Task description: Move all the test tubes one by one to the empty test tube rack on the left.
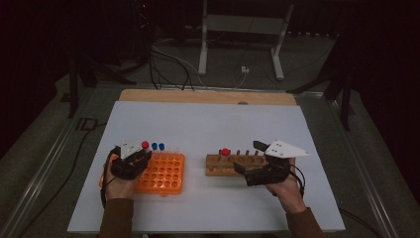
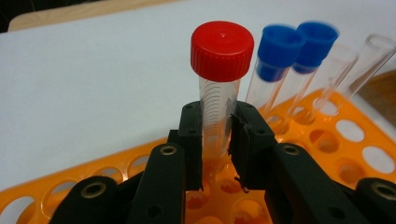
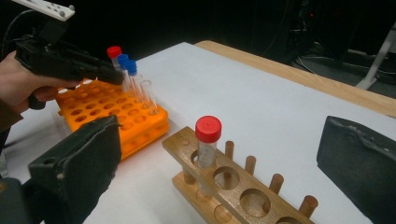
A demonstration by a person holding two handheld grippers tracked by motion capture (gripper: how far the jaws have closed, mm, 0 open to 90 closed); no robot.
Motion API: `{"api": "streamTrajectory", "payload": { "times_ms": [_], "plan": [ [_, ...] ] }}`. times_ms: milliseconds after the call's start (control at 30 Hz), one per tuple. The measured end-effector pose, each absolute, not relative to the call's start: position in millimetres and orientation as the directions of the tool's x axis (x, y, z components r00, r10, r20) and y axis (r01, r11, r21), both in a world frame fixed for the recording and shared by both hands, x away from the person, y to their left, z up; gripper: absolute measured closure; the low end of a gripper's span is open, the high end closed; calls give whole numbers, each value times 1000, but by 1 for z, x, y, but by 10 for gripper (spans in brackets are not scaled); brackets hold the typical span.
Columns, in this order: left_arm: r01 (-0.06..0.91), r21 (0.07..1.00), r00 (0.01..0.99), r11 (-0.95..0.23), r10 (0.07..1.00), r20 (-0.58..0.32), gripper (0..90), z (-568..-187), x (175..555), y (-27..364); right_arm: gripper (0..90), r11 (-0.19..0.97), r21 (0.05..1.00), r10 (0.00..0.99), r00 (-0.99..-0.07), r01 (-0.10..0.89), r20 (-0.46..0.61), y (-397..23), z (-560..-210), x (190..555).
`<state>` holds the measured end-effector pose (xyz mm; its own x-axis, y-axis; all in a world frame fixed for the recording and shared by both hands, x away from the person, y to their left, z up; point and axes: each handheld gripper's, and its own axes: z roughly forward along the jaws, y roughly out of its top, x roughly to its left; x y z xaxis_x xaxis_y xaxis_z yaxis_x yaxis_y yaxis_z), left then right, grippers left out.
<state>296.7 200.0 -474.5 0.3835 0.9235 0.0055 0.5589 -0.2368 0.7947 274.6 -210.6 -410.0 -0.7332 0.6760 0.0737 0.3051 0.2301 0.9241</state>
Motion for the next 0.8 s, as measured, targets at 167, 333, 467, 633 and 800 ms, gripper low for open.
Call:
{"api": "streamTrajectory", "payload": {
  "times_ms": [167, 333, 467, 633, 800],
  "plan": [
    [565, 789, 384, -242, 923, 8, 758, -476, 297, 199, 0, 225, 924, 682, -727, 309, 77, -211, -412, 276],
    [564, 795, 382, -222, 924, -13, 742, -477, 295, 201, 0, 224, 920, 687, -721, 322, 86, -208, -416, 279],
    [557, 805, 380, -202, 924, -31, 641, -476, 292, 204, 38, 224, 914, 692, -716, 337, 94, -204, -421, 282],
    [499, 852, 441, -158, 893, -92, 498, -469, 285, 208, 68, 244, 903, 690, -718, 354, 95, -196, -428, 286],
    [452, 882, 461, -129, 881, -108, 356, -462, 280, 208, 150, 287, 893, 688, -724, 347, 60, -186, -433, 287]
  ]
}}
